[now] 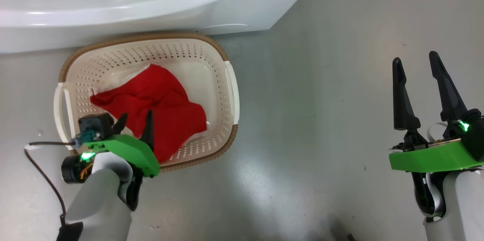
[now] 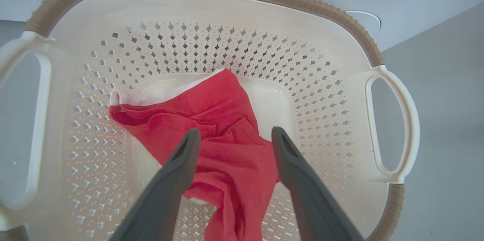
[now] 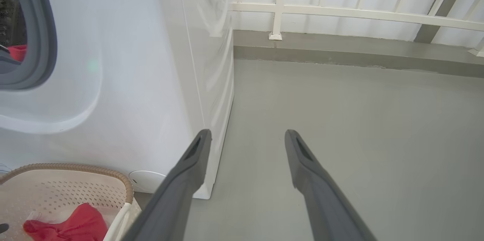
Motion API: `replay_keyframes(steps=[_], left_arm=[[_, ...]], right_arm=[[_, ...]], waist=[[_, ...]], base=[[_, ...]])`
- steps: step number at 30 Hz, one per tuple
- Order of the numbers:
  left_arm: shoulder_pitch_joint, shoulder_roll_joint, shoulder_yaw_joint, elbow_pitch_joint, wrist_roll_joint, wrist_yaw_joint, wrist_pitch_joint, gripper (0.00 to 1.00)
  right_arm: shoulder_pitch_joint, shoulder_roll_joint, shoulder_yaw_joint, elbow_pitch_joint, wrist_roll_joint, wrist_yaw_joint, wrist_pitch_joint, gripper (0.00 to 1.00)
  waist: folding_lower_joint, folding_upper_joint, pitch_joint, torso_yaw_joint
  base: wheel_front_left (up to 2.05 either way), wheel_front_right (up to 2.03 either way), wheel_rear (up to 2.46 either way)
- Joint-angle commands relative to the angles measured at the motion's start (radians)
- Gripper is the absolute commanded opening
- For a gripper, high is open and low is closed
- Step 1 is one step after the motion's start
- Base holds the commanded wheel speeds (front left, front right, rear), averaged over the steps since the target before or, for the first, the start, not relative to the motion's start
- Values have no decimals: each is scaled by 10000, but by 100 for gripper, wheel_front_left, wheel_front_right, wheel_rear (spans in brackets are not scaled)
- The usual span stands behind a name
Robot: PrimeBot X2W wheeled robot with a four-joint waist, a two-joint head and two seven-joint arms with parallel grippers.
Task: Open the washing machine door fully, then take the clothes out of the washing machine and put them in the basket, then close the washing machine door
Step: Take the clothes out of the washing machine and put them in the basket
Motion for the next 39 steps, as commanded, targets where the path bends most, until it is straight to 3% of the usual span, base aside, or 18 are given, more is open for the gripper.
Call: replay_keyframes(steps=[1, 6, 9, 15, 29, 39], left_arm=[[13, 240, 276, -59, -78, 29, -82, 100], [-74, 310, 414, 134, -143, 111, -82, 100], [86, 390, 602, -438, -88, 363, -82, 100], [718, 307, 856, -1587, 22, 379, -82, 100], [2386, 149, 1074, -5400, 813, 228, -82, 100], [3758, 118, 1363, -8276, 1357, 378, -82, 100]], right_arm=[[-14, -91, 191, -186, 39, 62, -65, 100], [4, -91, 176, -83, 56, 62, -65, 100], [40, -91, 124, -25, 99, 62, -65, 100], [94, -91, 15, 30, 84, 62, -65, 100], [179, -91, -78, 224, -288, 62, -65, 100], [471, -91, -178, 269, -491, 62, -65, 100]], waist=[[0, -1, -37, 27], [0, -1, -286, 97], [0, -1, -494, 164], [0, -1, -972, 351], [0, -1, -2064, 695], [0, -1, -3013, 845]], base=[[0, 0, 0], [0, 0, 0], [0, 0, 0], [0, 0, 0], [0, 0, 0], [0, 0, 0]])
